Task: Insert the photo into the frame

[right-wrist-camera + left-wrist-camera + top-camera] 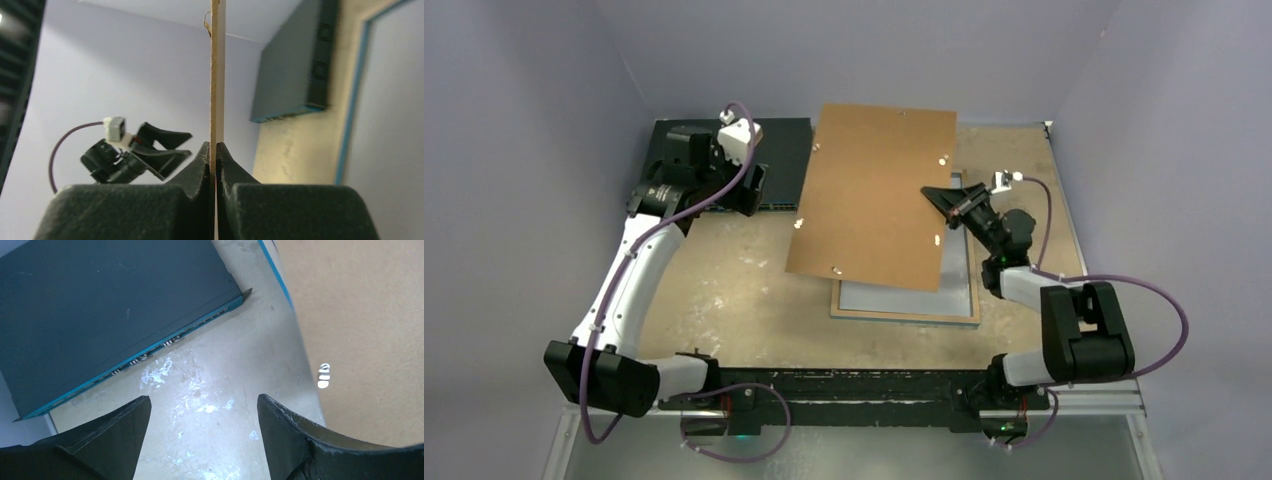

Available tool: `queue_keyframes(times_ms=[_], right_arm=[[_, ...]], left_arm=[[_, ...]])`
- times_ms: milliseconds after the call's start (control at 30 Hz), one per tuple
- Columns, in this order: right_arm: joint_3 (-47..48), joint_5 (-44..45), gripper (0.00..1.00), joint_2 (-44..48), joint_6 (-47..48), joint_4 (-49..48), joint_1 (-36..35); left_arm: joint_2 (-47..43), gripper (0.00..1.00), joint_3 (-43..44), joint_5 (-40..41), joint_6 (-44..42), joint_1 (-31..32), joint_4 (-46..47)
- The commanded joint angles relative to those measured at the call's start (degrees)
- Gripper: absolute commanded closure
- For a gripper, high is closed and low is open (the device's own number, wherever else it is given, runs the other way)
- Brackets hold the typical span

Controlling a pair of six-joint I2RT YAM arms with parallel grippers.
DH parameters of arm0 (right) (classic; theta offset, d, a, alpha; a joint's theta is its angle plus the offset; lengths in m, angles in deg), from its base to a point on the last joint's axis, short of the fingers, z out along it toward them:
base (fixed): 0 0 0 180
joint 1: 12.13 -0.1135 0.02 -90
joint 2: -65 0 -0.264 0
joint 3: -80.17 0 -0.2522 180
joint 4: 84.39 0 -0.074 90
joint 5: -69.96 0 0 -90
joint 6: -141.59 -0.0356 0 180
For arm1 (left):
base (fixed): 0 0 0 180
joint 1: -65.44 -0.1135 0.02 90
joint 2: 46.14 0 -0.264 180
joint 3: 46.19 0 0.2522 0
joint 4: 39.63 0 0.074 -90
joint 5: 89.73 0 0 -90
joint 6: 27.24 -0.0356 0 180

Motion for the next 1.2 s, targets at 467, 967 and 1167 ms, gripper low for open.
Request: queue_keyframes(times_ms=[467, 967, 1167], right_arm=[[-2.9, -27.5, 1.0, 4.7, 14.6, 11.0, 21.1], [4.1, -24.8, 1.0, -1.4, 24.1, 20.3, 22.2], [3.4, -24.6, 1.0, -2.9, 24.1, 19.8, 22.2]], left_arm=[[7.7, 0.25, 1.5, -3.7, -3.6, -0.8, 4.3], [8.3, 0.26, 1.1, -4.3, -4.7, -0.8, 5.3], [8.1, 0.27, 0.8, -4.0, -4.9, -0.8, 5.6]])
